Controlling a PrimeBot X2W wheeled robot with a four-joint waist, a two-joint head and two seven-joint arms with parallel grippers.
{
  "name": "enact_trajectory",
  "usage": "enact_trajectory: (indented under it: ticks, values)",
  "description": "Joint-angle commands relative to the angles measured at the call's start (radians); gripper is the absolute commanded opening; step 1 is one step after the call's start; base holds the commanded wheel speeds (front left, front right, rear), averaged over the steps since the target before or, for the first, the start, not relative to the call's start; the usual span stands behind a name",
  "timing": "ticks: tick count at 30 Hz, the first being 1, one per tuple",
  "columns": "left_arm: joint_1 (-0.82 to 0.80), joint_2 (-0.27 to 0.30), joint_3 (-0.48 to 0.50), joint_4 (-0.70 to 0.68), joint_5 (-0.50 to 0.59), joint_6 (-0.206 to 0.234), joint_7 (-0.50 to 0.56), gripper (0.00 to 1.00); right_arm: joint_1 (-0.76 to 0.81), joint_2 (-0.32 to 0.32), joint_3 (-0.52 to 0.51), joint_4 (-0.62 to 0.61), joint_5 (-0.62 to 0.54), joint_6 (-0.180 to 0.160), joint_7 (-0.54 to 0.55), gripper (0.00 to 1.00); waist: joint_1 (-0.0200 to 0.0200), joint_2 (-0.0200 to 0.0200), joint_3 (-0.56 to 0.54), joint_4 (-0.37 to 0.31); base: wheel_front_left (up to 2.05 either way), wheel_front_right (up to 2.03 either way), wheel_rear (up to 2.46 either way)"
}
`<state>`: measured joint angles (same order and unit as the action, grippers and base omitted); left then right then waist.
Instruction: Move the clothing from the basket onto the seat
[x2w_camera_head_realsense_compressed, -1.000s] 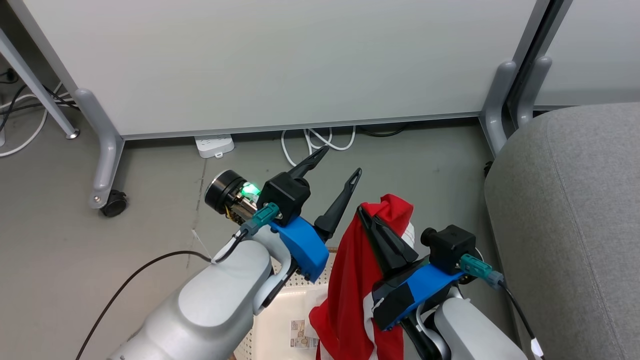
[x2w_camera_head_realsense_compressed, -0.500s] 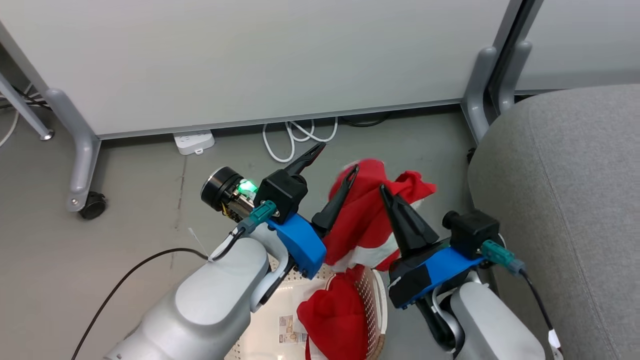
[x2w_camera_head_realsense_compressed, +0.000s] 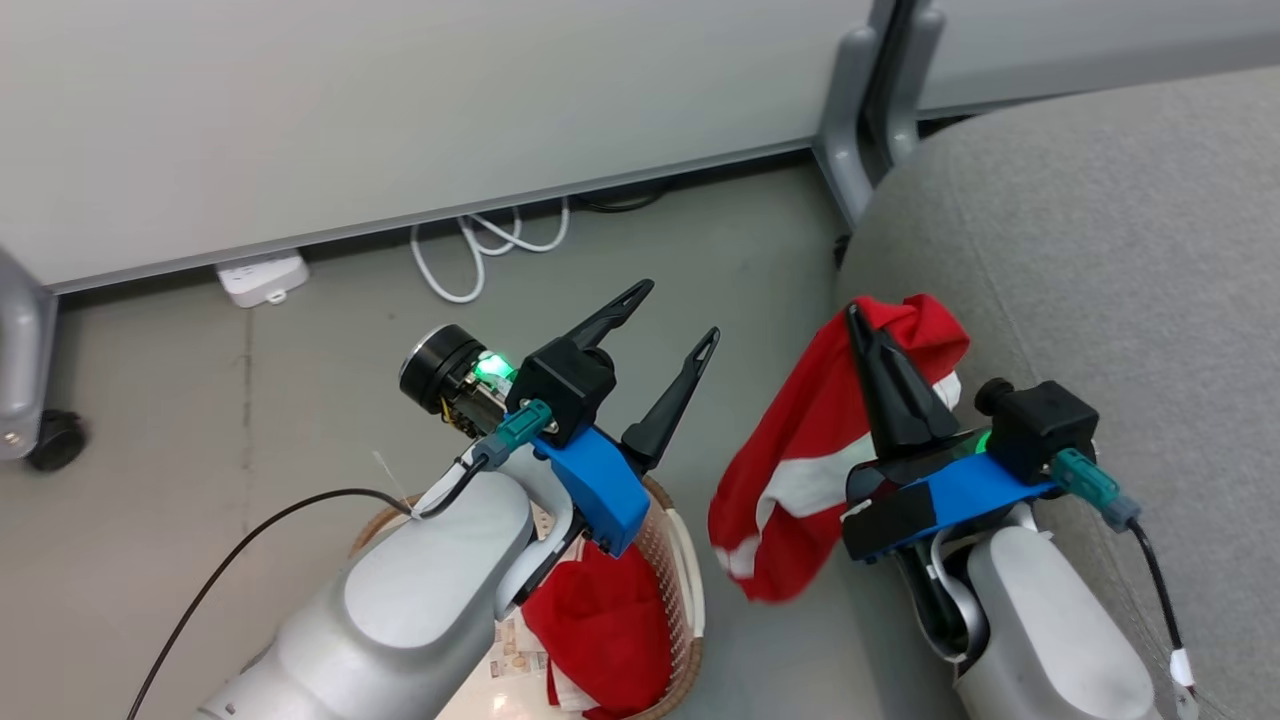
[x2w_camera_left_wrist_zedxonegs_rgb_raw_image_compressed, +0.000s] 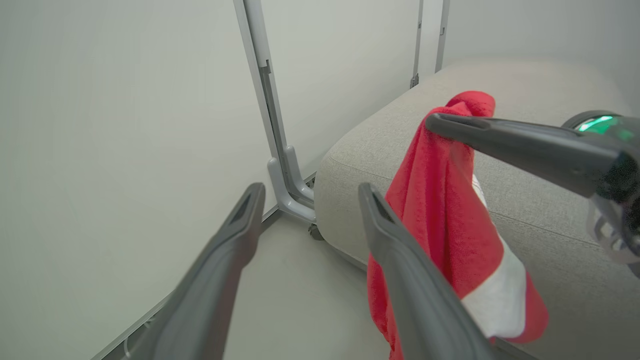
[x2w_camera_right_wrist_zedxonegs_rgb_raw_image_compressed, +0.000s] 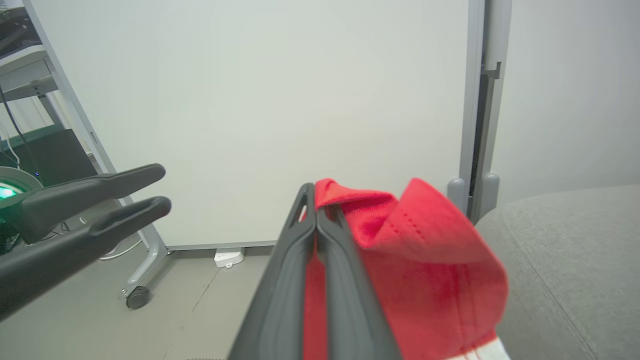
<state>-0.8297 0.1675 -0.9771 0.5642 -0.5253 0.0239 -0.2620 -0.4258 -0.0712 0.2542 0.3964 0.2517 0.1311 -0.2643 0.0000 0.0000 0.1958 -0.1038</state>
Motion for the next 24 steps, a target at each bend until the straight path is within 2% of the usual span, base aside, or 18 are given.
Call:
enact_trajectory:
  ticks: [1, 14, 24]
  values:
    - [-0.012, -0.001, -0.005, -0.004, 0.006, -0.002, -0.004, 1.00, 0.010, -0.004, -0.018, -0.015, -0.008, -0.001, 0.000, 0.00, 0.0000, 0.0000, 0.023, -0.040, 0.00, 0.00, 0.00]
    - [-0.037, -0.005, -0.044, -0.005, 0.022, -0.021, 0.013, 1.00, 0.042, 0.005, -0.154, -0.089, -0.026, -0.001, 0.000, 0.00, 0.0000, 0.0000, 0.091, -0.206, 0.00, 0.00, 0.00]
    - [-0.044, -0.010, -0.071, -0.003, 0.025, -0.031, 0.022, 1.00, 0.083, 0.015, -0.212, -0.115, -0.021, -0.001, 0.000, 0.00, 0.0000, 0.0000, 0.121, -0.296, 0.00, 0.00, 0.00]
